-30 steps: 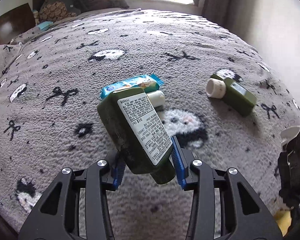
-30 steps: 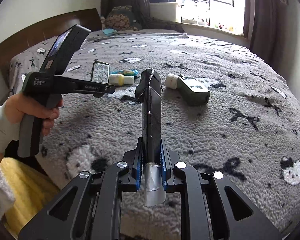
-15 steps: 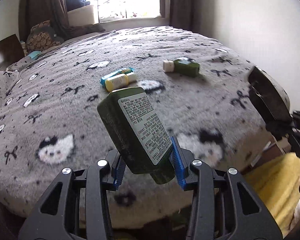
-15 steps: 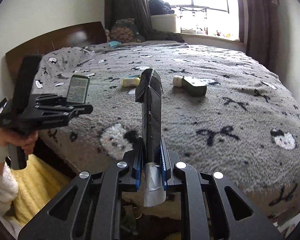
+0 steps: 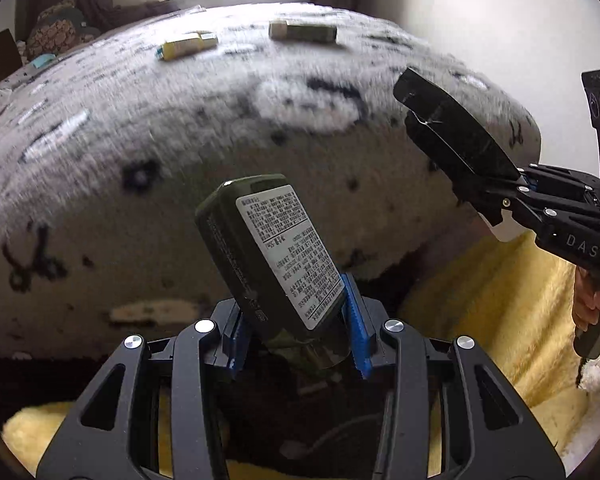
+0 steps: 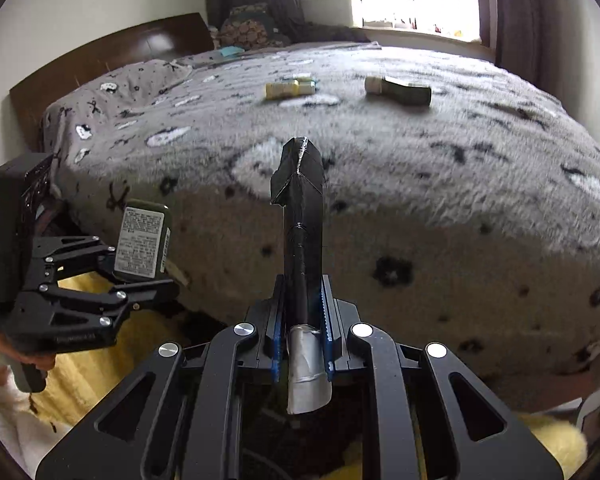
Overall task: Collect trash
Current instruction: 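Lower the bottle and black box below the bed edge and open the left tool over the bin, then raise both open tools back over the items on the bed, then grasp the green bottle with the right tool while the left tool grasps the yellow bottle, then lower both bottles below the bed edge and open both tools over the bin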
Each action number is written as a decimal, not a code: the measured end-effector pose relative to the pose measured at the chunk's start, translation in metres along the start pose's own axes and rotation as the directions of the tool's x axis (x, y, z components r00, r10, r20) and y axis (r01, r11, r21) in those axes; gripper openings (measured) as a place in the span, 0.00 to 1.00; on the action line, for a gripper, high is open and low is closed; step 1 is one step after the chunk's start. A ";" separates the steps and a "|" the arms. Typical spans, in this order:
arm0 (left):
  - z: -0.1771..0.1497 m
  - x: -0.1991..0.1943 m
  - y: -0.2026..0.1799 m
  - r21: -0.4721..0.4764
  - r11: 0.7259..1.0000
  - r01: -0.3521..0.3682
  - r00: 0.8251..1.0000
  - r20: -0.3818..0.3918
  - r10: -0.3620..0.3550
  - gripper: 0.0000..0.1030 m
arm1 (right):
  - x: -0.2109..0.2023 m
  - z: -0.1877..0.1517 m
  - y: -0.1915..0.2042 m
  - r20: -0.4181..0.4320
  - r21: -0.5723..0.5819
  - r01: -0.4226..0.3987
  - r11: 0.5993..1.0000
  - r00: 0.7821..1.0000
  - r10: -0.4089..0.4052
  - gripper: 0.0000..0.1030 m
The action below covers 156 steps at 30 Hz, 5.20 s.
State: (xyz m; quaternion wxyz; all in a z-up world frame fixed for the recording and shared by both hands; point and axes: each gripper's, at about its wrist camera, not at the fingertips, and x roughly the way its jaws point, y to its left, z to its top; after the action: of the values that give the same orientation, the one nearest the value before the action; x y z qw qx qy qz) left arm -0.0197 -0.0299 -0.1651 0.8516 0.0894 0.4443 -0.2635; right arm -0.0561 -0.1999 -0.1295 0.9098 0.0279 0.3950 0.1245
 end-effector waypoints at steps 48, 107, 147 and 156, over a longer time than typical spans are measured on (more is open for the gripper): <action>-0.082 0.130 0.006 -0.112 0.992 0.054 0.918 -0.386 -0.094 0.51 | 0.117 -0.090 -0.022 -0.432 0.211 0.011 0.978 0.898 0.083 0.53; 0.273 0.139 0.128 -0.107 0.974 -0.201 0.978 0.042 0.206 0.53 | 0.182 0.241 -0.136 -0.104 0.044 0.233 0.972 0.968 -0.227 0.56; 0.015 0.005 0.007 -0.005 0.997 -0.075 0.994 0.079 0.076 0.53 | 0.013 -0.004 -0.030 -0.026 0.062 -0.052 0.997 0.998 0.054 0.55; -0.044 0.045 0.006 -0.042 0.998 -0.036 0.994 -0.107 0.031 0.53 | 0.031 -0.041 -0.015 -0.147 0.101 -0.093 0.991 0.983 0.108 0.55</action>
State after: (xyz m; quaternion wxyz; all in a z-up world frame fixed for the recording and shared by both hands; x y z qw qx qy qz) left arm -0.0273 -0.0247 -0.2275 0.8328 0.0922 0.4930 -0.2344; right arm -0.0623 -0.2086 -0.1826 0.8673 0.0808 0.4667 0.1535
